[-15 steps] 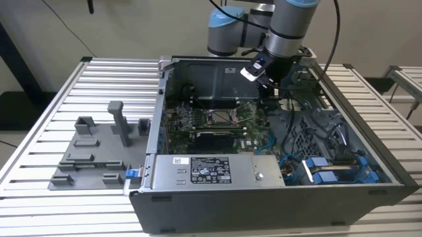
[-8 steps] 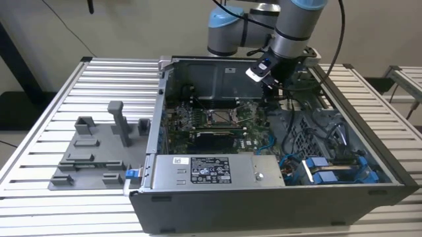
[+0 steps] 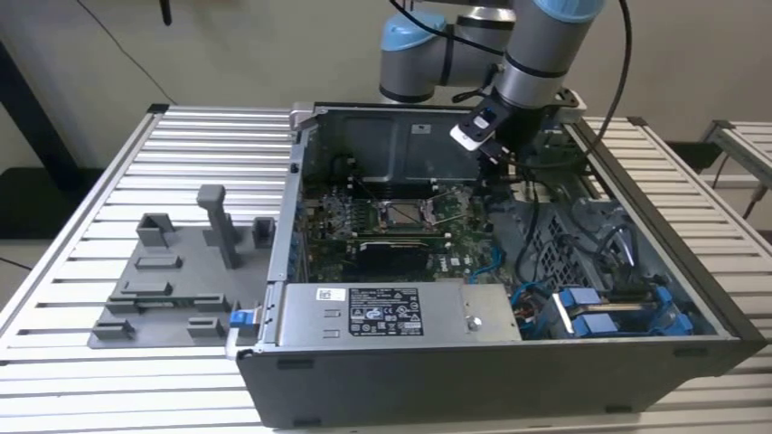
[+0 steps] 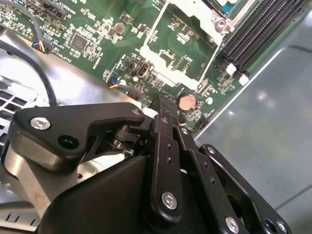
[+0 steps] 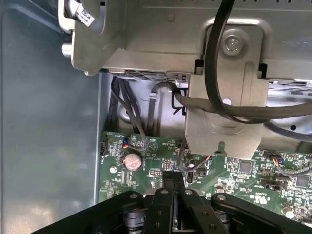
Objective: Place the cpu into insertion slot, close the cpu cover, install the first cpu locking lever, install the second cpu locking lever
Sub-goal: 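Close the cpu cover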
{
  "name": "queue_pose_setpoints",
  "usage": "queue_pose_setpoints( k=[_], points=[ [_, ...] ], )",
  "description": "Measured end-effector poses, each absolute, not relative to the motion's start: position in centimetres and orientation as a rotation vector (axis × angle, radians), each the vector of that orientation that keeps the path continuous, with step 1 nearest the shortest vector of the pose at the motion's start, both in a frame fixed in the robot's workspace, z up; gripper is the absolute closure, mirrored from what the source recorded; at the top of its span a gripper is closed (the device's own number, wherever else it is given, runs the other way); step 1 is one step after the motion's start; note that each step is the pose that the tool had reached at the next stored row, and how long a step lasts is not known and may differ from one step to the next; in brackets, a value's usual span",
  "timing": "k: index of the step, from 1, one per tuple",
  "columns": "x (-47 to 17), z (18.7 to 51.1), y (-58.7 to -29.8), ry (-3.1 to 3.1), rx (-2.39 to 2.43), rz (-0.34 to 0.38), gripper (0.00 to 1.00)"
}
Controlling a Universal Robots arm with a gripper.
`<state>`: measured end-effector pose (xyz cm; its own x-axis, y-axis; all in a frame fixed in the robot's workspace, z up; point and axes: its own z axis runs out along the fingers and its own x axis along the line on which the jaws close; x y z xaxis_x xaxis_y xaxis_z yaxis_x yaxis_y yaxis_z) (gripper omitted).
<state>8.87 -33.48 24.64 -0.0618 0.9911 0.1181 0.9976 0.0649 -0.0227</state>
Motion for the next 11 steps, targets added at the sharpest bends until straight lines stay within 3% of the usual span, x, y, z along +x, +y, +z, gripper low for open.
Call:
queue_pose_setpoints(
  k=[11],
  points=[
    [9.06,23.84,-33.42,-2.201,-2.065,-0.078,0.89]
  ],
)
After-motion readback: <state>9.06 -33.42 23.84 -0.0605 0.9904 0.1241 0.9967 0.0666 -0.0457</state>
